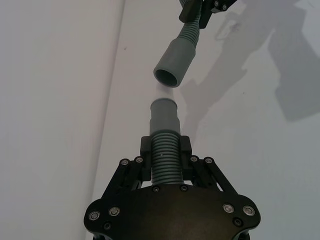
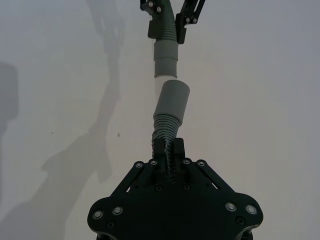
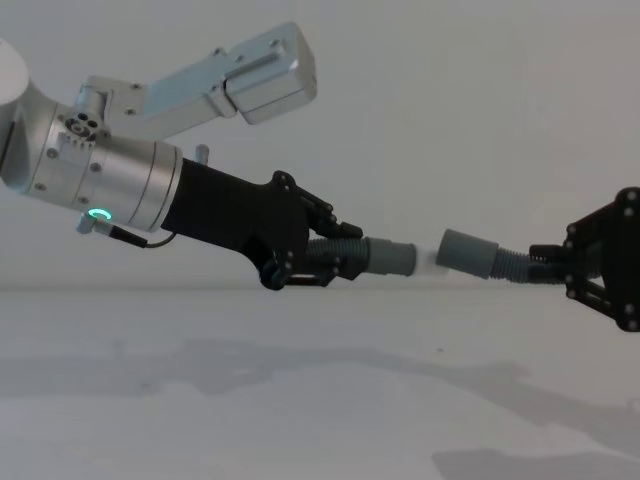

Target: Use both hands to pick up one end of the pipe from the table, align the ends, and insert them.

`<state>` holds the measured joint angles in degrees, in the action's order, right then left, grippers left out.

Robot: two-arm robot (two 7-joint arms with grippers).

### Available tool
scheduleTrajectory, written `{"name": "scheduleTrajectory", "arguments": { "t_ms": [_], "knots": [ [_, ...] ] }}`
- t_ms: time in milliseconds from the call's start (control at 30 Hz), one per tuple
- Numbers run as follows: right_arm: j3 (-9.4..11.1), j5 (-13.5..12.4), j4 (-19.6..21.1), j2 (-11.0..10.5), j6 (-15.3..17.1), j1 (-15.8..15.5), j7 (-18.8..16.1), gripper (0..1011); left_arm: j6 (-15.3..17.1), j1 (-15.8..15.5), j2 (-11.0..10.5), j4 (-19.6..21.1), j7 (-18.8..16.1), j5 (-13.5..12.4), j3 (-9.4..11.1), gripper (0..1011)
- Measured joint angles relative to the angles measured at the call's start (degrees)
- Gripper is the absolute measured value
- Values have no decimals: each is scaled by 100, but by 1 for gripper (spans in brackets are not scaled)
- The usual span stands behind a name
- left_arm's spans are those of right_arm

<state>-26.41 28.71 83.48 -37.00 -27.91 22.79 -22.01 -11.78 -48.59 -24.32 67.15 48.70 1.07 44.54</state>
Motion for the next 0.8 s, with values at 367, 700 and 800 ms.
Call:
{"name": "scheduleTrajectory", "arguments": {
  "t_ms": [367, 700, 800],
  "knots": [
    [-45, 82, -60, -112, -13, 96, -5, 83, -7, -5, 0, 0, 5, 0, 2, 305],
    [-87, 178, -120, -188, -39, 156, 60, 83, -8, -6, 0, 0, 6, 2, 2, 305],
    [-104, 195, -135, -194, -47, 170, 68, 83, -8, -6, 0, 0, 6, 2, 1, 305]
  ]
}}
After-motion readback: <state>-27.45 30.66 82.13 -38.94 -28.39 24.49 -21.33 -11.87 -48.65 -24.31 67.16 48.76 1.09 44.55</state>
